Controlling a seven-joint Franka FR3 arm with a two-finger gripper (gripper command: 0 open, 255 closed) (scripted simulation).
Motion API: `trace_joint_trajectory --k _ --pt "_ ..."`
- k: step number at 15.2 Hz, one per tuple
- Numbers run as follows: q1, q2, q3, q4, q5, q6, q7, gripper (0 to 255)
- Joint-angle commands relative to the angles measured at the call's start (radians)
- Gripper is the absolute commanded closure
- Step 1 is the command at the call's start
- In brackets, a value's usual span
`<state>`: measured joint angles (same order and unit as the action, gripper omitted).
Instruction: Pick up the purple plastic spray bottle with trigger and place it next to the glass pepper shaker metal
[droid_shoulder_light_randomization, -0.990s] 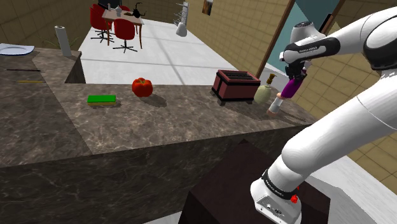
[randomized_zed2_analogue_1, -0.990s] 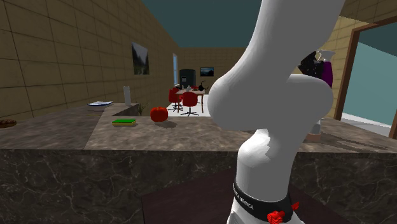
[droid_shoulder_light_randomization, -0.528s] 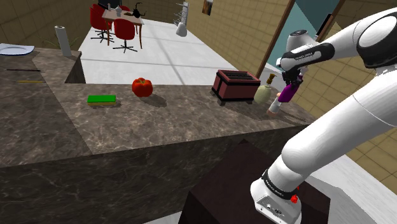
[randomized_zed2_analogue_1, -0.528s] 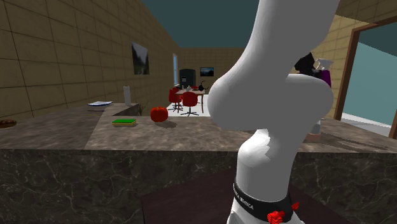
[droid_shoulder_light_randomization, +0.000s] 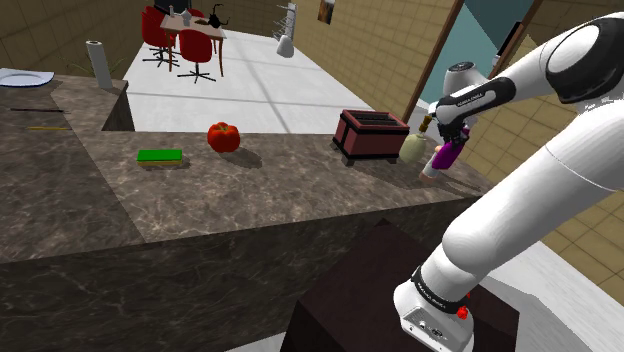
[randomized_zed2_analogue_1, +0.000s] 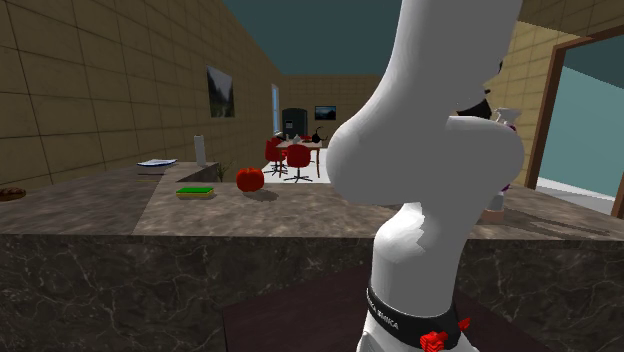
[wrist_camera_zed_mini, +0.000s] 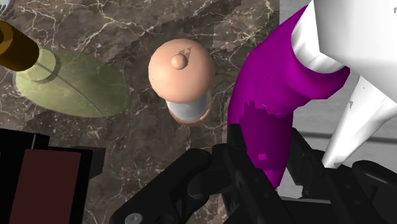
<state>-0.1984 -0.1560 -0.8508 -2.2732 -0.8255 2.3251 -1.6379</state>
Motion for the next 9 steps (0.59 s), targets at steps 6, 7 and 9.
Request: trace_joint_trajectory --k 6,7,9 --pt "-0.004 0.080 -0.026 -0.039 0.001 0.109 0.035 255" --pt "-0.005 0.093 -0.029 -0.044 0.002 0.125 0.040 255" --pt "-0.007 0.119 -0.035 -0.054 0.004 0.157 0.049 255"
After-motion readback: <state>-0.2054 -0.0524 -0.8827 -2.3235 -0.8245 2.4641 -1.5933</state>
